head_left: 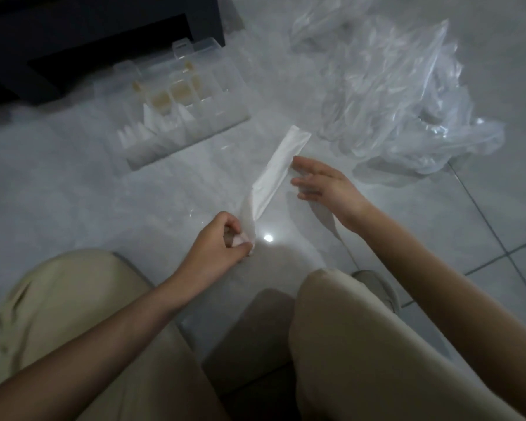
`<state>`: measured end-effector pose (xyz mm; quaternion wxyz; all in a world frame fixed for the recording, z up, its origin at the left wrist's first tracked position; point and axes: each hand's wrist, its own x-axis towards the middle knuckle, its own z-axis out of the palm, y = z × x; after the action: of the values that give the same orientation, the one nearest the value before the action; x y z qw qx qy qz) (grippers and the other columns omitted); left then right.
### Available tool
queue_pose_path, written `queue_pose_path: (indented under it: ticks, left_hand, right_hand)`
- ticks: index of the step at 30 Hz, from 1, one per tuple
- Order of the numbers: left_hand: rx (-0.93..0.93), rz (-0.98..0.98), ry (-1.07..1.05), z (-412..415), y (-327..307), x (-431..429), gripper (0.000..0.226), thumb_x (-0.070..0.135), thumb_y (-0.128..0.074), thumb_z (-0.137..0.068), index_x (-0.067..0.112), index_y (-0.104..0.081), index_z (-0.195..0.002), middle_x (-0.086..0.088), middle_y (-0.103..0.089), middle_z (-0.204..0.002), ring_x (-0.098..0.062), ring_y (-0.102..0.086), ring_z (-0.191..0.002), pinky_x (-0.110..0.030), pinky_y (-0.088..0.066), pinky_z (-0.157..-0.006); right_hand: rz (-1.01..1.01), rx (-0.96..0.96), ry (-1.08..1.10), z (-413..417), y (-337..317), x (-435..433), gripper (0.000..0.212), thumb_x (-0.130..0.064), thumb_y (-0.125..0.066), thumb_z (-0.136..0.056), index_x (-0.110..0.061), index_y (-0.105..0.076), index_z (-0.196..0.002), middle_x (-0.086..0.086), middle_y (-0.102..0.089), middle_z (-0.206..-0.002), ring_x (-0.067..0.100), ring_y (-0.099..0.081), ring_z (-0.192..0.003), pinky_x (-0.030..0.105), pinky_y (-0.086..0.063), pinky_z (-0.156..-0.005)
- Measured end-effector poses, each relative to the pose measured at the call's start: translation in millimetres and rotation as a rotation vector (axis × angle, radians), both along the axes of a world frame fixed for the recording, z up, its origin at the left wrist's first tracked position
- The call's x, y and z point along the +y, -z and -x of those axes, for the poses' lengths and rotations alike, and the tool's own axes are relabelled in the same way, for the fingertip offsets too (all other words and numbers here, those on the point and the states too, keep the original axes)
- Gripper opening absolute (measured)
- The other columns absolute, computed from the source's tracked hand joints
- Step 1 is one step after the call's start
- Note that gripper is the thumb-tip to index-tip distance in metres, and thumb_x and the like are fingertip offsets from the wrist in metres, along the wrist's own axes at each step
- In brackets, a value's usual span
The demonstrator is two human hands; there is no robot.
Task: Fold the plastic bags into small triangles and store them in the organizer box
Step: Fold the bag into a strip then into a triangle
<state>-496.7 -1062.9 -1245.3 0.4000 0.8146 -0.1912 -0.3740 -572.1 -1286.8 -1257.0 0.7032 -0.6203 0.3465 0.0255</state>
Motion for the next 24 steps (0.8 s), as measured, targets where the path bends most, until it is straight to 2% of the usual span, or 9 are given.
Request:
queue_pose_path:
  ticks: [3, 5, 7, 9, 11, 14, 16, 20, 24]
  left_hand:
    - [-0.006, -0.01, 0.18, 9, -2, 3, 0.023, 0.01, -0.073, -0.082, 0.024, -0.055, -0.078, -0.002, -0.064, -0.075, -0.017, -0.065, -0.07, -0.033, -0.051, -0.071]
    - [0.077, -0.013, 0.193, 10, -5, 1, 0.014, 0.011, -0.071, -0.085, 0.021, -0.061, -0.081, -0.007, -0.069, -0.08, -0.018, -0.069, -0.075, -0.035, -0.055, -0.076]
    - [0.175, -0.013, 0.198, 9, -10, -2, 0.01, 0.006, -0.067, -0.087, 0.015, -0.065, -0.085, -0.009, -0.071, -0.084, -0.015, -0.071, -0.077, -0.029, -0.057, -0.076]
    - [0.239, -0.012, 0.188, 5, -13, -2, 0.016, -0.003, -0.06, -0.088, 0.012, -0.066, -0.086, -0.008, -0.072, -0.086, -0.011, -0.07, -0.077, -0.021, -0.055, -0.071]
    - [0.286, -0.014, 0.137, -2, -16, 1, 0.026, -0.01, -0.049, -0.089, 0.01, -0.065, -0.084, -0.005, -0.073, -0.082, -0.009, -0.069, -0.074, -0.018, -0.051, -0.062]
    - [0.332, 0.004, 0.052, -14, -18, 5, 0.032, -0.014, -0.04, -0.089, 0.008, -0.062, -0.082, 0.0, -0.072, -0.071, -0.005, -0.066, -0.063, -0.017, -0.044, -0.053]
    - [0.359, 0.023, 0.008, -19, -19, 8, 0.035, -0.017, -0.038, -0.086, 0.008, -0.061, -0.081, 0.001, -0.071, -0.067, -0.002, -0.064, -0.058, -0.014, -0.044, -0.049]
    - [0.31, 0.053, 0.049, -20, -18, 7, 0.026, -0.007, -0.048, -0.074, 0.013, -0.062, -0.082, 0.006, -0.071, -0.069, -0.002, -0.061, -0.059, -0.018, -0.04, -0.051]
    - [0.257, 0.107, 0.053, -16, -15, 3, 0.041, -0.024, -0.037, -0.079, 0.01, -0.059, -0.084, 0.006, -0.07, -0.07, 0.0, -0.064, -0.064, -0.011, -0.042, -0.054]
  right_hand:
    - [0.419, -0.136, -0.096, 5, 5, 15, 0.039, 0.004, -0.048, -0.089, -0.013, -0.059, -0.122, 0.008, -0.052, -0.133, 0.011, -0.056, -0.109, 0.022, -0.045, -0.09]
    - [0.68, -0.199, -0.228, 13, 11, 26, 0.043, 0.0, -0.045, -0.08, -0.01, -0.064, -0.116, 0.005, -0.052, -0.129, 0.008, -0.053, -0.111, 0.016, -0.041, -0.094]
    - [0.864, -0.204, -0.362, 20, 14, 37, 0.044, -0.001, -0.045, -0.077, -0.011, -0.067, -0.113, 0.004, -0.056, -0.13, 0.015, -0.053, -0.116, 0.024, -0.042, -0.098]
    - [0.996, -0.221, -0.463, 21, 19, 48, 0.044, -0.002, -0.048, -0.076, -0.012, -0.068, -0.115, 0.006, -0.06, -0.129, 0.023, -0.054, -0.119, 0.034, -0.043, -0.096]
    - [1.043, -0.214, -0.51, 21, 26, 58, 0.049, -0.004, -0.054, -0.074, -0.012, -0.064, -0.121, 0.007, -0.06, -0.13, 0.025, -0.051, -0.122, 0.037, -0.042, -0.096]
    - [1.071, -0.154, -0.553, 20, 33, 68, 0.062, -0.006, -0.065, -0.07, -0.011, -0.056, -0.131, 0.007, -0.054, -0.138, 0.026, -0.042, -0.132, 0.039, -0.034, -0.104]
    - [1.087, -0.136, -0.54, 17, 32, 73, 0.06, -0.015, -0.069, -0.072, -0.012, -0.056, -0.13, 0.006, -0.055, -0.136, 0.025, -0.042, -0.131, 0.036, -0.029, -0.105]
    - [1.176, -0.168, -0.395, 8, 30, 81, 0.039, -0.026, -0.081, -0.066, -0.015, -0.069, -0.101, 0.0, -0.068, -0.103, 0.023, -0.063, -0.1, 0.029, -0.03, -0.088]
    - [1.255, -0.176, -0.319, 4, 37, 88, 0.024, -0.024, -0.085, -0.066, -0.019, -0.07, -0.084, -0.003, -0.067, -0.087, 0.021, -0.062, -0.081, 0.029, -0.03, -0.077]
